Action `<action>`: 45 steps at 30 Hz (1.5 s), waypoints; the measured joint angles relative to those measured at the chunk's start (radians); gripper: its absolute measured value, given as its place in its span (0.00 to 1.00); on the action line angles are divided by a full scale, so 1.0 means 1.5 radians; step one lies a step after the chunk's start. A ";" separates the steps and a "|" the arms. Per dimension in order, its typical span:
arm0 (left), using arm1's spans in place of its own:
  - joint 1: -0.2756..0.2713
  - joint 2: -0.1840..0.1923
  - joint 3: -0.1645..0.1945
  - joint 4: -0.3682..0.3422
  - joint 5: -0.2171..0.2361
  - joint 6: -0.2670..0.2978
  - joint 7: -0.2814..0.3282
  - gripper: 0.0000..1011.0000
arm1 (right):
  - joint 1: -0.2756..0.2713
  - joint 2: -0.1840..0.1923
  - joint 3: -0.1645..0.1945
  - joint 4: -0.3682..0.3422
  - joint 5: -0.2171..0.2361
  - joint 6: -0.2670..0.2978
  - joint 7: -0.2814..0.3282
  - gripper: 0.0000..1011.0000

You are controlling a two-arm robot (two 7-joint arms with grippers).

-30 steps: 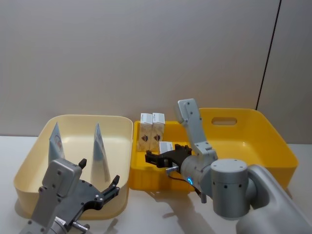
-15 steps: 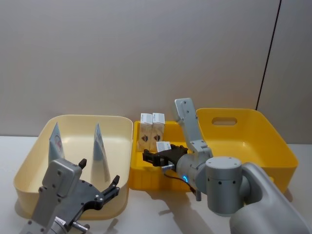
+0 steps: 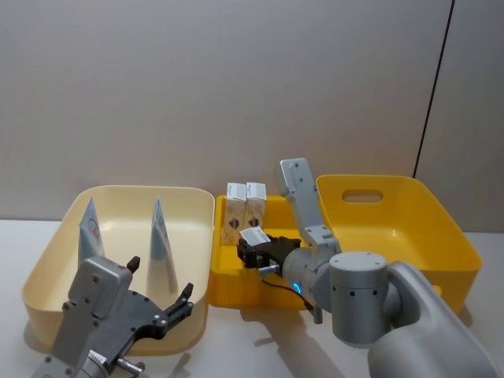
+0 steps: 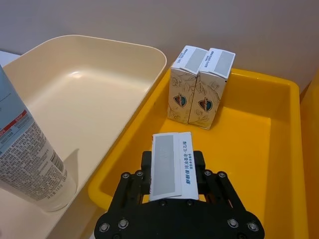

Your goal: Bimanual collaborative sorting of washing and personal care products

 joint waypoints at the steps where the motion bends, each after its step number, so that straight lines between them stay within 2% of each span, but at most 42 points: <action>1: 0.000 0.000 0.000 0.000 0.000 0.000 0.000 0.99 | 0.000 0.000 0.000 0.001 0.000 0.000 0.000 0.50; 2: 0.000 0.000 0.000 0.000 0.000 0.000 0.000 0.99 | 0.000 0.000 0.000 0.001 0.000 0.000 0.000 0.46; 5: 0.000 0.000 0.000 0.000 0.000 0.000 0.000 0.99 | 0.001 -0.001 0.000 0.002 0.000 -0.001 0.000 0.42; 13: 0.000 0.000 0.000 0.000 0.000 0.000 0.000 0.99 | 0.001 -0.002 0.001 0.003 0.000 -0.001 0.001 0.40; 21: 0.000 0.000 0.000 0.000 0.000 0.000 0.000 0.99 | -0.010 0.003 0.006 -0.020 0.000 -0.018 0.004 0.40; 32: 0.000 0.000 0.000 0.000 0.000 0.000 0.000 0.99 | -0.035 0.018 0.024 -0.091 -0.001 -0.063 0.008 0.40; 45: 0.000 0.000 0.000 0.000 0.000 0.000 0.000 0.99 | -0.060 0.044 0.066 -0.189 -0.007 -0.118 -0.002 0.40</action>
